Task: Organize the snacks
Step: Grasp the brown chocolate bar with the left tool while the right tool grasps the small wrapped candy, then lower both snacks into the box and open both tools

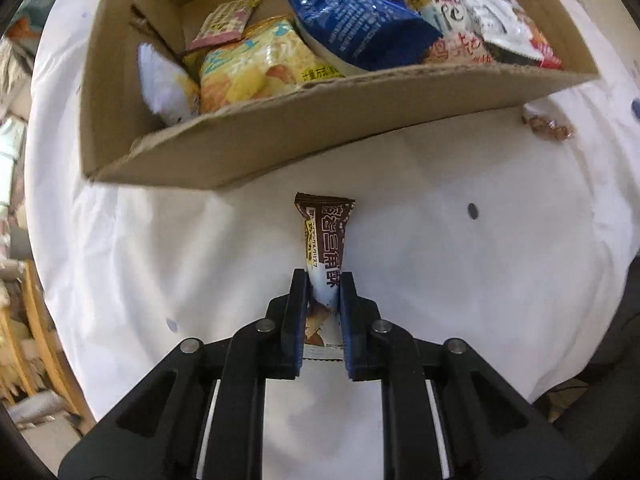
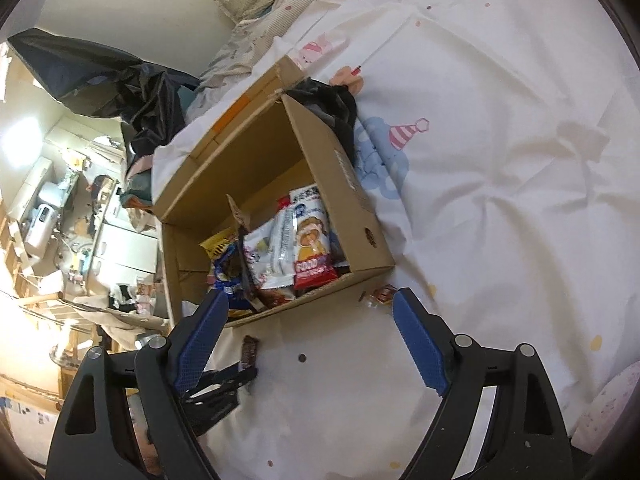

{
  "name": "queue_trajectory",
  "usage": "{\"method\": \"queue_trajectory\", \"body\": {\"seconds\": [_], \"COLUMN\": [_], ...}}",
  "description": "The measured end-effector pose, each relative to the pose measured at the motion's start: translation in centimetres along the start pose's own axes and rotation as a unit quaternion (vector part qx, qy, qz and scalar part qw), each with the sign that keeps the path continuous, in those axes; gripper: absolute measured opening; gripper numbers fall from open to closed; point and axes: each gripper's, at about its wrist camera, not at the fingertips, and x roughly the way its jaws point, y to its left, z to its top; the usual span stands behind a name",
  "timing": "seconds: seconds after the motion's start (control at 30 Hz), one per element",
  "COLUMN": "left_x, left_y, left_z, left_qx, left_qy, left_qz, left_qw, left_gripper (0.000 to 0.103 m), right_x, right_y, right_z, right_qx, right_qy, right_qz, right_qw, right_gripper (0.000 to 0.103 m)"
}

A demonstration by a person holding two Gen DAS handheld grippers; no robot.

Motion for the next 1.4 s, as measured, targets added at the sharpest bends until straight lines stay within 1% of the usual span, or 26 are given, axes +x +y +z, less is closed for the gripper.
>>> {"method": "queue_trajectory", "body": {"seconds": [0.13,0.2,0.3,0.37,0.4,0.47,0.53,0.6,0.67,0.73,0.87,0.93,1.0,1.07,1.13,1.27,1.4], "left_x": [-1.9,-3.4,-5.1,-5.7,-6.0,-6.1,-6.5,-6.7,-7.1,-7.3,-7.2,-7.1,-7.1,-7.0,-6.8,-6.2,-5.8], "left_y": [0.2,0.4,1.2,1.6,1.9,2.6,2.8,3.5,3.6,3.8,3.6,3.6,3.5,3.3,3.3,4.0,4.7], "left_z": [-0.5,-0.6,-0.6,-0.5,-0.7,-0.4,-0.7,-1.4,-1.2,-1.2,-1.4,-1.3,-1.4,-1.3,-1.3,-1.6,-2.0], "left_qx": [-0.028,-0.045,-0.065,-0.078,-0.083,-0.087,-0.092,-0.097,-0.101,-0.102,-0.103,-0.103,-0.102,-0.101,-0.100,-0.108,-0.123], "left_qy": [-0.014,-0.028,-0.049,-0.058,-0.061,-0.066,-0.068,-0.070,-0.072,-0.073,-0.071,-0.069,-0.069,-0.070,-0.071,-0.067,-0.063], "left_qz": [-0.029,-0.053,-0.067,-0.072,-0.075,-0.076,-0.080,-0.085,-0.084,-0.082,-0.079,-0.076,-0.072,-0.066,-0.056,-0.036,-0.025], "left_qw": [0.9991,0.9972,0.9944,0.9926,0.9919,0.9912,0.9903,0.9892,0.9887,0.9887,0.9890,0.9893,0.9898,0.9902,0.9909,0.9913,0.9902], "left_gripper": [0.012,0.012,0.012,0.012,0.012,0.012,0.012,0.012,0.012,0.012,0.012,0.012,0.012,0.012,0.012,0.013,0.013], "right_x": [0.7,1.7,3.6,5.4,6.4,8.4,9.9,11.1,12.1,12.8,13.6,13.7,13.6,13.6,13.4,12.8,12.1], "right_y": [-0.4,-0.5,-0.2,0.4,0.8,1.7,2.6,2.9,2.8,2.7,2.9,3.0,3.3,3.6,3.9,4.8,6.5], "right_z": [-0.4,-0.8,-1.5,-2.0,-2.4,-3.4,-4.1,-4.5,-4.5,-4.4,-4.9,-5.2,-5.5,-6.3,-6.8,-8.3,-10.9], "right_qx": [-0.009,-0.025,-0.063,-0.110,-0.135,-0.193,-0.244,-0.269,-0.275,-0.274,-0.288,-0.291,-0.295,-0.305,-0.307,-0.305,-0.322], "right_qy": [0.019,0.039,0.061,0.079,0.091,0.117,0.119,0.126,0.137,0.147,0.157,0.161,0.165,0.176,0.184,0.196,0.206], "right_qz": [-0.034,-0.066,-0.117,-0.160,-0.175,-0.208,-0.234,-0.254,-0.268,-0.274,-0.285,-0.277,-0.265,-0.255,-0.244,-0.206,-0.172], "right_qw": [0.999,0.997,0.989,0.978,0.971,0.952,0.934,0.920,0.913,0.910,0.901,0.901,0.903,0.901,0.902,0.909,0.908], "right_gripper": [0.087,0.087,0.087,0.087,0.085,0.084,0.083,0.082,0.078,0.072,0.068,0.057,0.037,0.023,0.021,0.020,0.020]}}
